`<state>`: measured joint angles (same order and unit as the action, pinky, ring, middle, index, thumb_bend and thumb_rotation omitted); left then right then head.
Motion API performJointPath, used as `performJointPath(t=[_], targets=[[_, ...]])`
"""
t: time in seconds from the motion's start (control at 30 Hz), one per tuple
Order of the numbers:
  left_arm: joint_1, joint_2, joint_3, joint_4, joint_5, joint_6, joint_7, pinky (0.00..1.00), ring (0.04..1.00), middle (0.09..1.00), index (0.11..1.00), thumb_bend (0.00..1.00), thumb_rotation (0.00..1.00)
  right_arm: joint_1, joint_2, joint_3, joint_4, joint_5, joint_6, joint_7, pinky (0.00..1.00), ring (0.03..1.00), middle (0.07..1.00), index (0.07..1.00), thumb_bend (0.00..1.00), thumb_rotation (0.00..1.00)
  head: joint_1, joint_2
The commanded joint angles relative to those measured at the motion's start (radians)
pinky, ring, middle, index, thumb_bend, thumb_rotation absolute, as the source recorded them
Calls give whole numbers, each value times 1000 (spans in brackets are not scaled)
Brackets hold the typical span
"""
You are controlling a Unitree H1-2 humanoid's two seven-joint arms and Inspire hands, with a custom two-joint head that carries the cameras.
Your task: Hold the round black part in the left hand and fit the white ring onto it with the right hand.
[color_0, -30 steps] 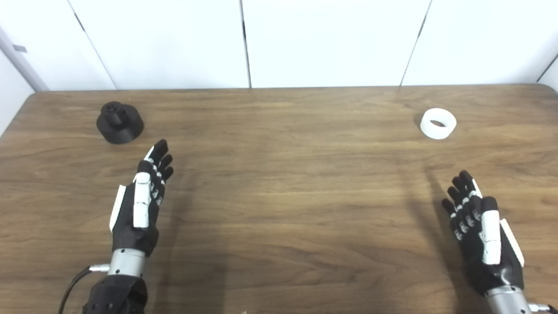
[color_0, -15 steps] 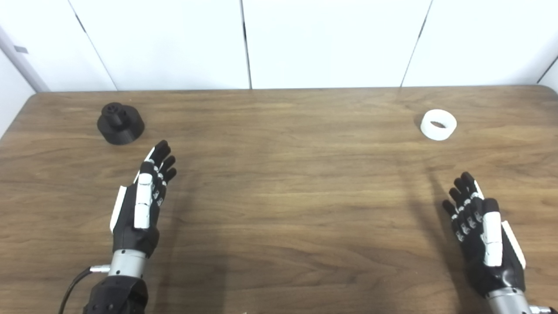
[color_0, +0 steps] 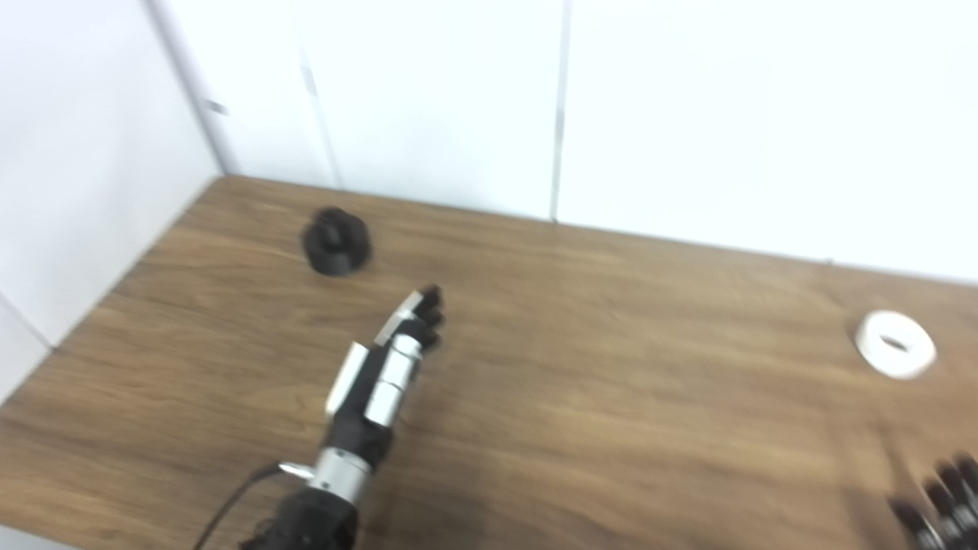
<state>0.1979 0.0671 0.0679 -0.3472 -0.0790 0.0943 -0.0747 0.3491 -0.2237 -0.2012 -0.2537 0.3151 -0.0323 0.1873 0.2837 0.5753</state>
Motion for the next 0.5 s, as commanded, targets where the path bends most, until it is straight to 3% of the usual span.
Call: performJointPath(t=[0.0, 0.13, 0.47], targets=[[88, -38, -17, -2, 10, -59, 14, 970, 968, 976, 953, 541, 927, -2, -14, -16, 11, 2, -43, 6, 1000, 1000, 1000, 1000, 627, 1000, 14, -11], [92, -43, -30, 10, 14, -80, 25, 967, 969, 979, 955, 528, 926, -2, -16, -22, 34, -1, -65, 9, 1000, 1000, 1000, 1000, 590, 1000, 23, -21], [100, -37, -63, 26, 34, -102, 45, 967, 975, 983, 962, 508, 941, -2, -25, -32, 60, -11, -79, 11, 1000, 1000, 1000, 1000, 619, 1000, 51, -43]])
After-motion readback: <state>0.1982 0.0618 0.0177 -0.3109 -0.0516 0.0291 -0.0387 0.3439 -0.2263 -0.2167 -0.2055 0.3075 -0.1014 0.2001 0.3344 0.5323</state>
